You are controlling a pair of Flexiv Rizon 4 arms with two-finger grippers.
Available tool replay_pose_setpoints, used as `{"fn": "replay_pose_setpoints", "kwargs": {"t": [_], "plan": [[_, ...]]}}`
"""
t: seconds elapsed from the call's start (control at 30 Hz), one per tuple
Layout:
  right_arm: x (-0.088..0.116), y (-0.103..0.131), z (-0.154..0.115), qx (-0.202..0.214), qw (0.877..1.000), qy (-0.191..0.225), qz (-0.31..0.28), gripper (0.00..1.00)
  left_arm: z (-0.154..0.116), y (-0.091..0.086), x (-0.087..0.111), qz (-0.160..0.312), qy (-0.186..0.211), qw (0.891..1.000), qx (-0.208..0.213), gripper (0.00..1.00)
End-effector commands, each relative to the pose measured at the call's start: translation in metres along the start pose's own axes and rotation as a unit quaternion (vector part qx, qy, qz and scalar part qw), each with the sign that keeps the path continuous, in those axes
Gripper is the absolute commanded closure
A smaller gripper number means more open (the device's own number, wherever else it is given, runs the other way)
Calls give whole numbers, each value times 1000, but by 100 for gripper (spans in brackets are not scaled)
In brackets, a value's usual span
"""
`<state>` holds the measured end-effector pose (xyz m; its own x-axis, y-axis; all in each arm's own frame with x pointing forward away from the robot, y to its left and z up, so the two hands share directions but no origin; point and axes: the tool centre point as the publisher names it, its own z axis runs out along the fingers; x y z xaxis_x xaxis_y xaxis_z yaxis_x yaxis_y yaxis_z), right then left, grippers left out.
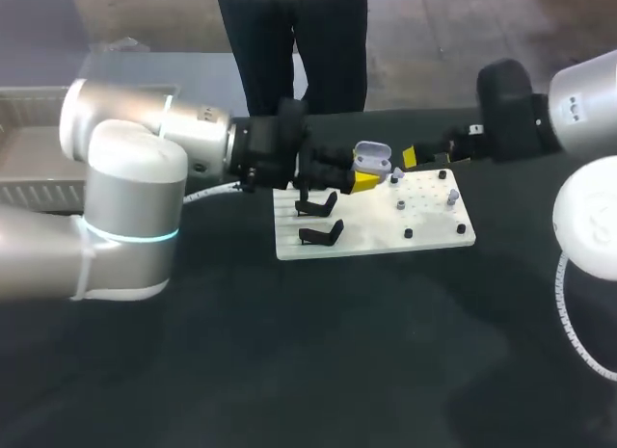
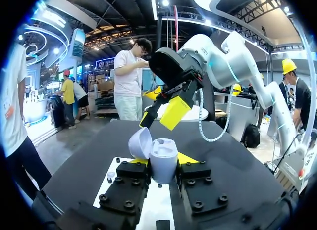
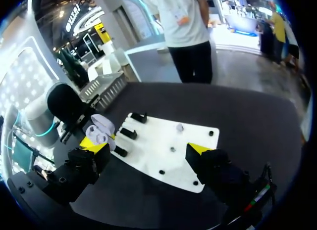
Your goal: Pick up each earbud case from the left stands, insert the matching earbuds, close the lid, and place the case in the box.
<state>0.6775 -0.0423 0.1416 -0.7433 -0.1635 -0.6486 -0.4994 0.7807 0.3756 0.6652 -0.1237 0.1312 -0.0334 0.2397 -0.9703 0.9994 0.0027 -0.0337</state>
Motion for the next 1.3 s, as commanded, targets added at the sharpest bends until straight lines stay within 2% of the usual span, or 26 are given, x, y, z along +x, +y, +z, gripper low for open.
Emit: {"fn": "replay_pose_setpoints", "kwargs": {"t": [0.03,0.2,0.3,0.4,0.47,0.63,0.73,0.93,1.07,1.2,1.3], "plan": [[11,-2,-13,70,998,-1,7,0,-9,4,4,-9,-37,999,2,100],[19,-16,-16,118,993,25,13,0,-17,4,-1,-16,-45,999,1,100],[25,-26,-16,134,990,38,21,0,-20,3,-6,-12,-52,999,4,100],[30,-36,-13,169,983,66,19,0,-24,0,-10,-8,-63,998,6,100],[33,-42,-10,171,982,75,21,0,-25,-1,-12,-4,-65,998,3,100],[38,-53,-4,235,964,121,0,0,-24,1,-14,4,-69,997,-14,100],[41,-59,-2,255,957,135,-8,0,-21,3,-14,5,-62,998,-19,100],[43,-71,-4,286,945,160,-20,0,-18,4,-14,5,-66,998,-25,100],[41,-74,-5,287,944,164,-25,0,-19,4,-15,5,-69,997,-26,100],[40,-77,-5,319,931,177,-22,0,-20,3,-16,7,-68,997,-25,100],[40,-77,-5,319,931,177,-22,0,-22,3,-16,5,-69,997,-27,100]]}}
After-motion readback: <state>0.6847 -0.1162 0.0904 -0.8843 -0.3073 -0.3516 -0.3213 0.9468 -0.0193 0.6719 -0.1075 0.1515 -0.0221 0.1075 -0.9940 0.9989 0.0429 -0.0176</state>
